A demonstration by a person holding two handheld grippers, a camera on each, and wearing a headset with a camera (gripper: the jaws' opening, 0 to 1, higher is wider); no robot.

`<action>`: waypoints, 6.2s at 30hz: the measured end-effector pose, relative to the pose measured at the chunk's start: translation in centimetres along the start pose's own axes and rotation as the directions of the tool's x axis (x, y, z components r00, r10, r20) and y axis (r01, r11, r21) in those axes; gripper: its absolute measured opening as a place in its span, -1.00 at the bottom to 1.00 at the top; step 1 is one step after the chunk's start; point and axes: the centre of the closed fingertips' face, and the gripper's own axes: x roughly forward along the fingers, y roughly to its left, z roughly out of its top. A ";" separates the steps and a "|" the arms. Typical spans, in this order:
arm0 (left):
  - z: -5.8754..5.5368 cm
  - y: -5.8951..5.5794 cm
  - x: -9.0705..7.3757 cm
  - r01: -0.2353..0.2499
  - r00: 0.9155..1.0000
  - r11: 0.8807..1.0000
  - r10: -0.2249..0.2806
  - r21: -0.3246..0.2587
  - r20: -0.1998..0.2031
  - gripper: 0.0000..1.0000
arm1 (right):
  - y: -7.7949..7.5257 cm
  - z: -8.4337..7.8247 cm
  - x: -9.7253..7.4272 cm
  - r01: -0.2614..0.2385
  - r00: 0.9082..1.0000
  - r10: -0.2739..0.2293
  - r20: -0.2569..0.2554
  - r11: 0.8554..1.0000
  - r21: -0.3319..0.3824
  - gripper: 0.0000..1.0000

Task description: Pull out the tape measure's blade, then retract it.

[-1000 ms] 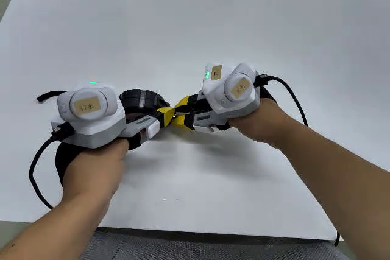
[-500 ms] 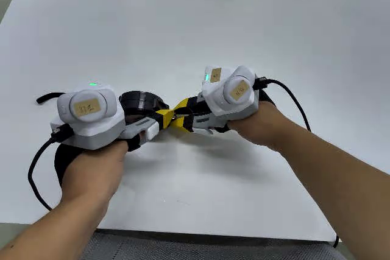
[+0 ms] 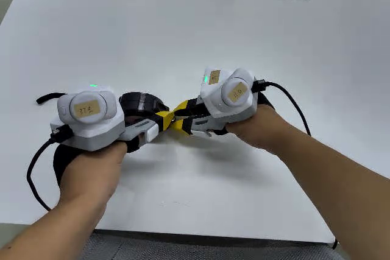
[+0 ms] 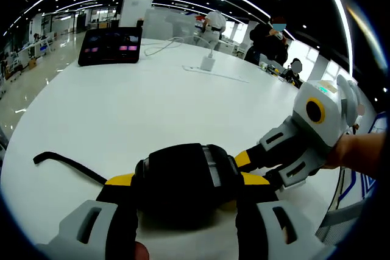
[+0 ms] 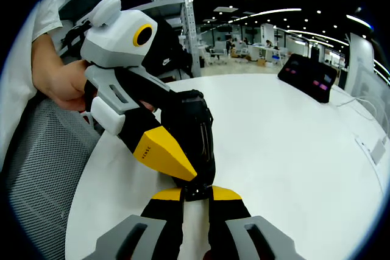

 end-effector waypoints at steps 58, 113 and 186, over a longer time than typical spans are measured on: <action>0.3 -0.6 -3.2 0.083 0.996 0.985 -0.088 0.154 0.031 0.31 | 0.8 0.8 -4.7 0.126 0.990 -0.129 0.049 0.991 0.053 -0.30; -3.2 1.3 -10.8 0.271 0.961 0.870 -0.267 0.412 -0.068 0.70 | 5.3 -5.4 -17.2 0.376 0.923 -0.385 0.011 0.906 0.193 0.48; -4.0 1.7 -10.8 0.329 0.941 0.814 -0.322 0.478 -0.100 0.72 | 6.6 -9.6 -19.0 0.422 0.906 -0.419 -0.064 0.875 0.239 0.76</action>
